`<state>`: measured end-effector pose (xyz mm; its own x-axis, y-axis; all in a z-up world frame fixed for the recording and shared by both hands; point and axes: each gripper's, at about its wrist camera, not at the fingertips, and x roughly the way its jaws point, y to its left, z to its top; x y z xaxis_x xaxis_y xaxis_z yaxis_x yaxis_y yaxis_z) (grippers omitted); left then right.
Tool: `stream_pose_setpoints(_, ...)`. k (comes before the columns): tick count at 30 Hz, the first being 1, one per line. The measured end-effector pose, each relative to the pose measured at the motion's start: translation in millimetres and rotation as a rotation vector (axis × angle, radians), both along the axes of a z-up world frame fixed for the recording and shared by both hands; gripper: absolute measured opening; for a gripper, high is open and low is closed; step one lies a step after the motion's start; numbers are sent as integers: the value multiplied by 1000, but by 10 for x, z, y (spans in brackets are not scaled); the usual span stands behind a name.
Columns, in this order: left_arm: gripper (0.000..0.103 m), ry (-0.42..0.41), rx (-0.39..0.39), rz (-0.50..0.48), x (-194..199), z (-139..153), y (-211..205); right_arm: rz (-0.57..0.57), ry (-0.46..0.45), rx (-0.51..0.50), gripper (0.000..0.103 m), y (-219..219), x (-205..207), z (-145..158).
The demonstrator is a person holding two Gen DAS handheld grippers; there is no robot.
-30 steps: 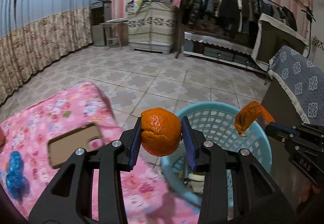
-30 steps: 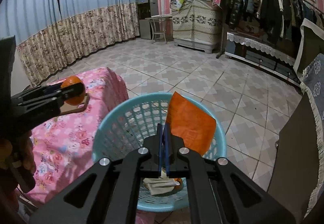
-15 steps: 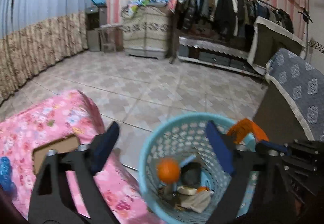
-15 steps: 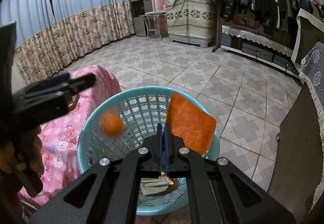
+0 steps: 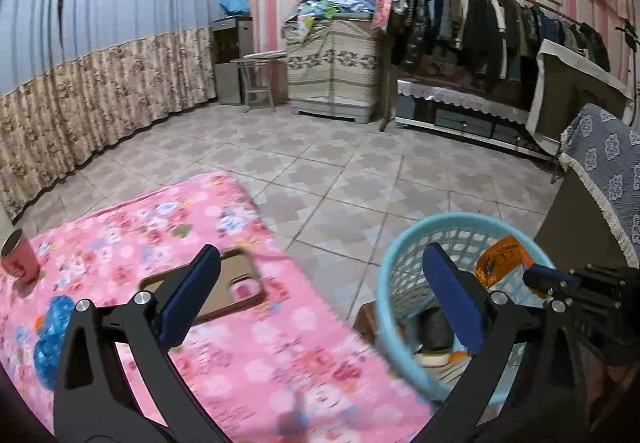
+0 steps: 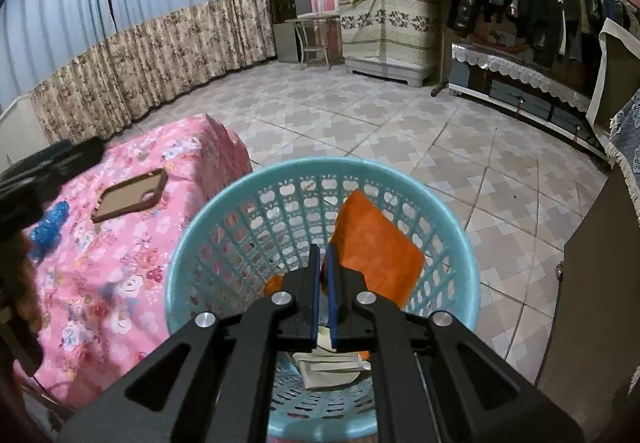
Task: Collect trash
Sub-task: 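Carry the tangerine and orange cloth over the blue basket and release both, then move both open tools back over the table toward the blue plastic bag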
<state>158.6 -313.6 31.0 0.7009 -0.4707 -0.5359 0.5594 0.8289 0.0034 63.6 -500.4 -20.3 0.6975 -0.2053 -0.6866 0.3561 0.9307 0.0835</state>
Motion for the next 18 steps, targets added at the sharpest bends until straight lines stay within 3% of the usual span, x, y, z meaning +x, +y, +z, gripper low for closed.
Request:
stream_pose_setpoints(2,98,3,3,20,18,-5,136,-12,17,1,30,15,29,-48)
stream_pose_setpoints(3,98,5,5,28,26,-4,195,-22,18,-4,67,21,28,-67)
stream_pose_setpoints(4,98,8,7,36,34,-3,266,-35,8,-20,83,41,14,-77)
stream_pose_setpoints(11,98,-2,17,113,43,19,802,-73,19,-26,83,53,-30,-131)
stream_pose_setpoints(18,98,-47,30,214,41,129,1447,-42,-53,-74,90,423,75,129)
